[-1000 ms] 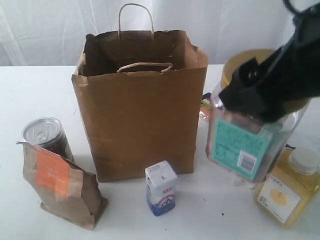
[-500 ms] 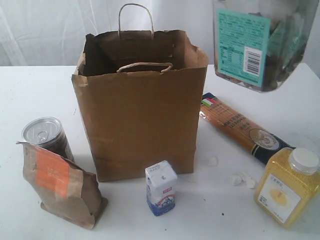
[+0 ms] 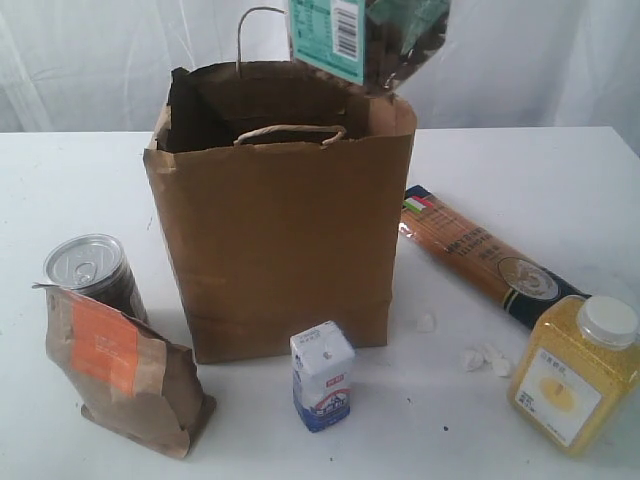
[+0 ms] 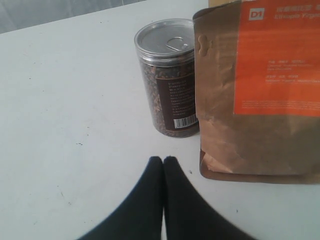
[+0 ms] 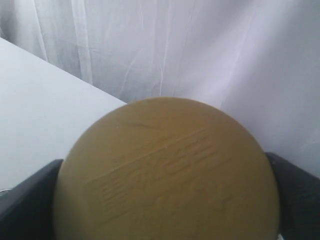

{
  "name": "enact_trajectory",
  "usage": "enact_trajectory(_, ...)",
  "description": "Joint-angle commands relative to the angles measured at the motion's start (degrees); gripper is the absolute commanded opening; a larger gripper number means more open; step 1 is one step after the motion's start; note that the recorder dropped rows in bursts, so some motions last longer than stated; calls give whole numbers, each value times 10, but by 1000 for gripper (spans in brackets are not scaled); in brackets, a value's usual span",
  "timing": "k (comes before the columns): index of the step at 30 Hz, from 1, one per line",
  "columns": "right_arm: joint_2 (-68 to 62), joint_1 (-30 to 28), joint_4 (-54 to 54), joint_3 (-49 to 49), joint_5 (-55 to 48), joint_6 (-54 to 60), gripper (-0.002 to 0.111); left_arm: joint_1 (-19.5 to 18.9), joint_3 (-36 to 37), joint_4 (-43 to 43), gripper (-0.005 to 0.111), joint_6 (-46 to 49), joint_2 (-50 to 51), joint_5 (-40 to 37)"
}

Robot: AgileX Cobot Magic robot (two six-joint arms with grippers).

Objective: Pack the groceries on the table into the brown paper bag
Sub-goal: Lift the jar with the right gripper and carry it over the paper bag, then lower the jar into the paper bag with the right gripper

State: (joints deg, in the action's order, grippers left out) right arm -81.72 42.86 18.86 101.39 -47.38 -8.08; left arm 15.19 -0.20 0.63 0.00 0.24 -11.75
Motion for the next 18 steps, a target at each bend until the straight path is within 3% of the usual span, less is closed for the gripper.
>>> enact_trajectory(1, -42, -1, 4, 32, 35, 0, 0, -2, 2, -2, 0, 0, -2, 1)
enact_trajectory(10, -127, -6, -26, 49, 66, 0, 0, -2, 2, -2, 0, 0, -2, 1)
enact_trajectory(18, -161, -11, -65, 48, 33, 44, 0, -2, 2, -2, 0, 0, -2, 1)
